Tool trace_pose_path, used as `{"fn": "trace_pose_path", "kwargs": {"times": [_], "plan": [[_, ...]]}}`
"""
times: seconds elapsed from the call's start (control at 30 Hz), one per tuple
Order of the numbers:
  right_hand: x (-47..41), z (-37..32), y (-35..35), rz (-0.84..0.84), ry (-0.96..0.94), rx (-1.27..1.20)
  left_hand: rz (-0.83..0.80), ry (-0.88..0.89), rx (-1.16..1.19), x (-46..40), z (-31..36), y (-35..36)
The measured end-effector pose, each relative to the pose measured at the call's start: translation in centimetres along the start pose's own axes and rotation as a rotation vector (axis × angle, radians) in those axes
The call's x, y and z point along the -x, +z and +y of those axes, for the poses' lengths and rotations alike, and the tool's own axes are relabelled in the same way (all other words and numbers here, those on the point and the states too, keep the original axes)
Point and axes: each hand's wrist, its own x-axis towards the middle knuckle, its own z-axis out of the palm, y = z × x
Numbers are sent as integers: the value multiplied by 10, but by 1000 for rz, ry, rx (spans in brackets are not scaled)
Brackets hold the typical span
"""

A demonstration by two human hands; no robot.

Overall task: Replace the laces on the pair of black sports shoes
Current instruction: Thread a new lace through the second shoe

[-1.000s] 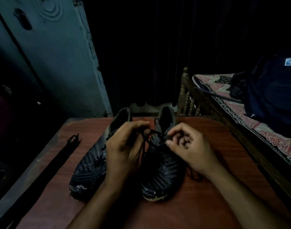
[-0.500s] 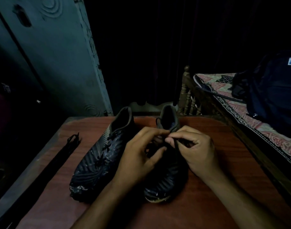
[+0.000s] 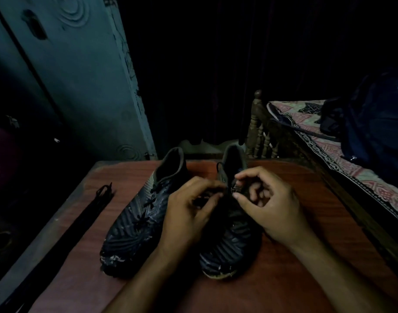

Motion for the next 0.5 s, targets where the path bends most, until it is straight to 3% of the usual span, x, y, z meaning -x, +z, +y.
{"fn": "trace_pose_path", "kwargs": {"times": [0.13,0.23,0.5], "plan": [[0,9,1,-77,-7,178,16,-199,83,-1,-12,-1],[2,11,2,-145,25,219,3,-245,126,-1,-12,0],[0,9,0,-140,108,246,-84,-99,1,-4,-12,4]]}}
